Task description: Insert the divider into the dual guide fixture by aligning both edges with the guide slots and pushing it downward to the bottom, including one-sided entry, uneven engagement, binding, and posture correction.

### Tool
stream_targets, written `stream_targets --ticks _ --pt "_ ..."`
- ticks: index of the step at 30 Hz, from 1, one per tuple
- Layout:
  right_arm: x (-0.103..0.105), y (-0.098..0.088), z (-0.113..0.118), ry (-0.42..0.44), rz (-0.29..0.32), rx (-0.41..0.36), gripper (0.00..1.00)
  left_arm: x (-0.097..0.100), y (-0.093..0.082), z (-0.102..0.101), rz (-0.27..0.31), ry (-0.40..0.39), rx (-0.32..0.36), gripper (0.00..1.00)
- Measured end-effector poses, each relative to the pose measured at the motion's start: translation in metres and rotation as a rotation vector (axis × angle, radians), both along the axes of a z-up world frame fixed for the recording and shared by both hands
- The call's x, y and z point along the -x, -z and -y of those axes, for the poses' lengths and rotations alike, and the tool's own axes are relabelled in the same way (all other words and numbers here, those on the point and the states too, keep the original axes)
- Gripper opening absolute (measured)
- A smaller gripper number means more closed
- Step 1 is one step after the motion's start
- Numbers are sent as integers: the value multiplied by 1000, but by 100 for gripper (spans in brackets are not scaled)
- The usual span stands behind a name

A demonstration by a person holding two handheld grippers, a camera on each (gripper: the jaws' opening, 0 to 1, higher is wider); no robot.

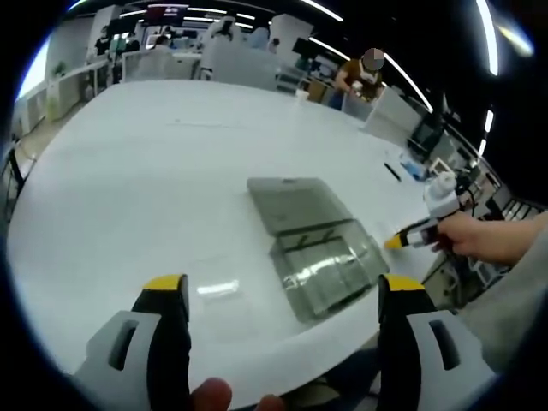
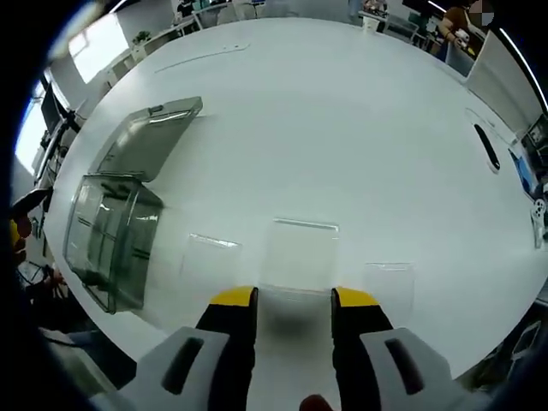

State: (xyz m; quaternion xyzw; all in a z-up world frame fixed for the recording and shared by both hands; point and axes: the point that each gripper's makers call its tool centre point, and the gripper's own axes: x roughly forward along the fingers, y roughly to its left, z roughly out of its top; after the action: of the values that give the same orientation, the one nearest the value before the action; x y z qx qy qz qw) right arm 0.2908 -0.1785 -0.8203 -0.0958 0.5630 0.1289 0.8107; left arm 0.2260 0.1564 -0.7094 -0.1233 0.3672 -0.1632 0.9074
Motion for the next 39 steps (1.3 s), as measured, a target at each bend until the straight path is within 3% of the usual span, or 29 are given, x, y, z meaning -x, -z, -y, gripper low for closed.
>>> stream_targets --ticks 22,39 --pt "0 -2 -2 -61 -13 -11 27 -2 -2 3 6 -1 6 88" --pt "4 -3 -3 -61 -14 -36 27 -1 -3 5 8 1 8 88"
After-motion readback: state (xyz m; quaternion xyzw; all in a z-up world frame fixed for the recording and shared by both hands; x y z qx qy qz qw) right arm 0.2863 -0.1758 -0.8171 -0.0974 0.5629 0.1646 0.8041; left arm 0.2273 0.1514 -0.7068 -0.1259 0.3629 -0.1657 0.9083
